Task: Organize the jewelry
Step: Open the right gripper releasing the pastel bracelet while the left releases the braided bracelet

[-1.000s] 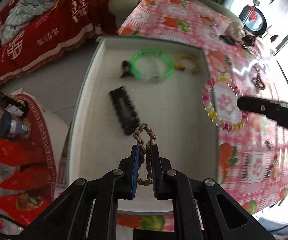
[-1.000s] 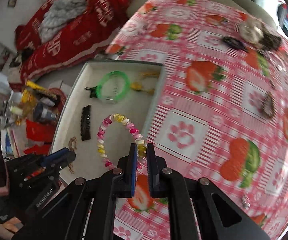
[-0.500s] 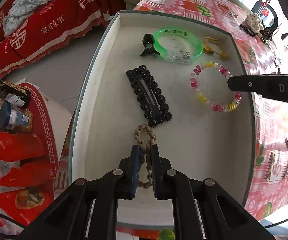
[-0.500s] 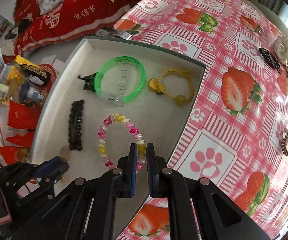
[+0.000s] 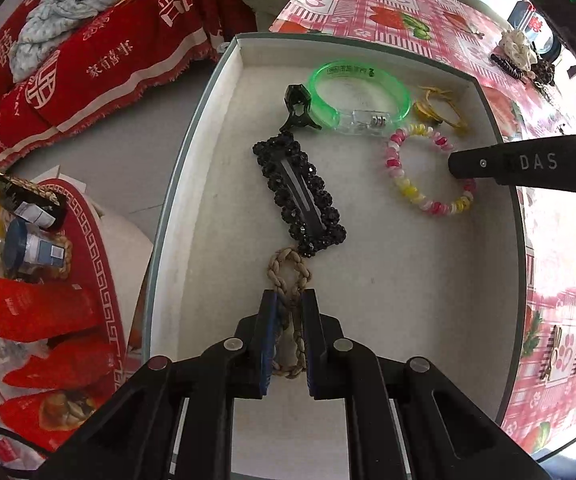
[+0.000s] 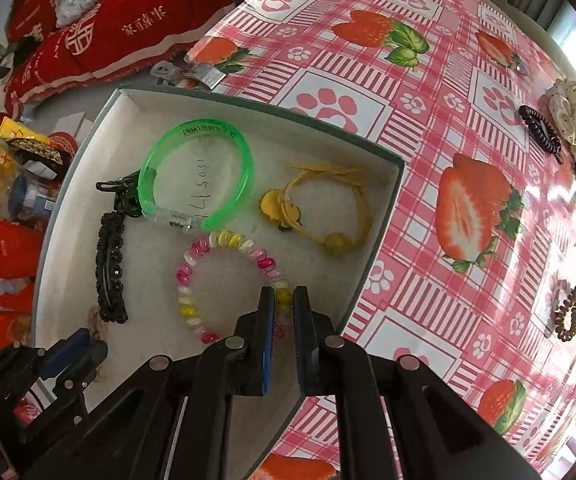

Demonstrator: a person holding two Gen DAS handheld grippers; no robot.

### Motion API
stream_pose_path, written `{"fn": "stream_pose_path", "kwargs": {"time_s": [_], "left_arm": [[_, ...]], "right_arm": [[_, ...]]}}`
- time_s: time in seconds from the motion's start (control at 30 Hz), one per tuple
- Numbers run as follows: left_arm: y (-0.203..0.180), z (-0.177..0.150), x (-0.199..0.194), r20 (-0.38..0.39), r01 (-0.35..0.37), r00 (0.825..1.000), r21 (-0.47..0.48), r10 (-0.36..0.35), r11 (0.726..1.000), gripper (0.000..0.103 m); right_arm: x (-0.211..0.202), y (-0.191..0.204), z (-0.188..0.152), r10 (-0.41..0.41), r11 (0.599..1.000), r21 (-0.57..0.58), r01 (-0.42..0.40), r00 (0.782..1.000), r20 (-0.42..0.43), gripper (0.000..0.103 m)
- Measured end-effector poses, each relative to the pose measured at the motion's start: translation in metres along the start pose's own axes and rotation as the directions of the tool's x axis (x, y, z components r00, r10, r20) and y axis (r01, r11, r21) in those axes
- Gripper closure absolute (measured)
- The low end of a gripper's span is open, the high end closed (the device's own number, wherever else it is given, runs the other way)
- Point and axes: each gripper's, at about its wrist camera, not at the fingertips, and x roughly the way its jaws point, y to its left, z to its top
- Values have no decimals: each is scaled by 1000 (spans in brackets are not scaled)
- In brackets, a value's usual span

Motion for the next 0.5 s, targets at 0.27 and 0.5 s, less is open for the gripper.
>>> {"fn": "stream_pose_path", "kwargs": {"time_s": [0.27, 0.5], "left_arm": [[0, 1, -3, -5, -17, 1000, -6, 17, 1000, 84], [-2, 2, -7, -6, -17, 1000, -1, 17, 1000, 55]], "right_arm": [[1, 0, 1, 19, 1000, -9, -19, 1000, 6, 87], [-20, 1, 2, 74, 997, 12, -75, 996, 57, 64]]}}
